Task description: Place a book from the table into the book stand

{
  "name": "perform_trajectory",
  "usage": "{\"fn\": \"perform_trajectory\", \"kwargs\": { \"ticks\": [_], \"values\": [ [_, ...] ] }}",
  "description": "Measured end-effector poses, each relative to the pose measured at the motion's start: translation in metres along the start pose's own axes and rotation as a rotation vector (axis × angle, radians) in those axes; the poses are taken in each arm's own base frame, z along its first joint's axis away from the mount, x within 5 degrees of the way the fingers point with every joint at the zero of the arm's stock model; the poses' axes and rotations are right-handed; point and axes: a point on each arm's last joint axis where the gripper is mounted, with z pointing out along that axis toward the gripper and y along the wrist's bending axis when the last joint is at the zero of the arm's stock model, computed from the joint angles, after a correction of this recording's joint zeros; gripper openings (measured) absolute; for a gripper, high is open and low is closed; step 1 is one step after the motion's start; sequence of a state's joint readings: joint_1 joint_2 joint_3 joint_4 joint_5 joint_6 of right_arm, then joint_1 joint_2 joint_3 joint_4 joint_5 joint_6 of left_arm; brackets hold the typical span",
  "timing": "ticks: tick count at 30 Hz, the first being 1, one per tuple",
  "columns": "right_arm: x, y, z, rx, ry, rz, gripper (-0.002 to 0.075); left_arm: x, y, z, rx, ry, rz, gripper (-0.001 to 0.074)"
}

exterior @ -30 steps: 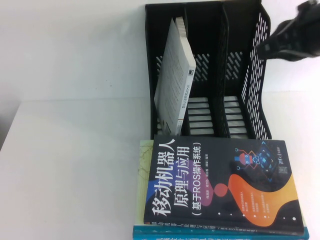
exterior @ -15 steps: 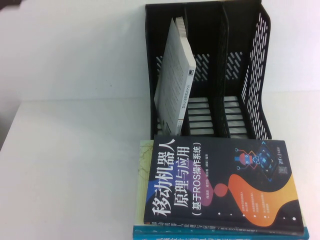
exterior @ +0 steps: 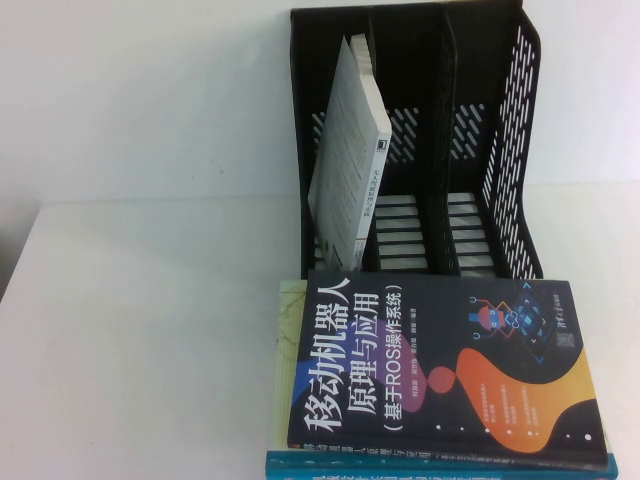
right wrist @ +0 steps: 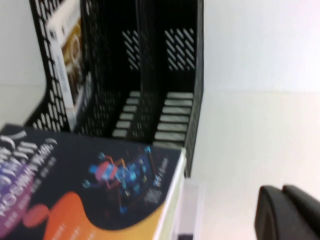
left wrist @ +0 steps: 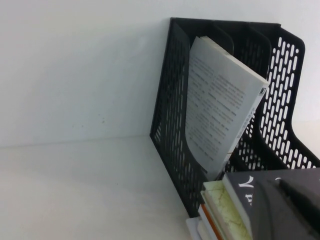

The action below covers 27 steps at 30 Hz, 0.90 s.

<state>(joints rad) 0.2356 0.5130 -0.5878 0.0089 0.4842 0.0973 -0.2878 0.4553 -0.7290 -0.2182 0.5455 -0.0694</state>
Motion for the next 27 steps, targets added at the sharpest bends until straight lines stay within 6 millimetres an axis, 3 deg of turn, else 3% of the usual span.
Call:
{"fn": "perform_trajectory", "kwargs": {
  "ticks": [4,14,24,27],
  "values": [
    [0.023,-0.004,0.005,0.015,0.032,-0.017,-0.0002,0.015,0.004,-0.004,-0.003,-0.033,-0.012,0.0],
    [0.063,-0.009,0.021,0.029,0.152,-0.018,-0.0002,0.017,0.005,-0.003,-0.006,-0.038,-0.011,-0.0001],
    [0.082,-0.011,0.025,0.037,0.224,-0.018,-0.0002,0.017,0.006,-0.003,-0.011,-0.041,0.0,-0.0001],
    [0.083,-0.011,0.025,0.039,0.24,-0.018,-0.0002,0.027,0.012,0.001,-0.045,-0.029,0.033,-0.0001]
  ]
}}
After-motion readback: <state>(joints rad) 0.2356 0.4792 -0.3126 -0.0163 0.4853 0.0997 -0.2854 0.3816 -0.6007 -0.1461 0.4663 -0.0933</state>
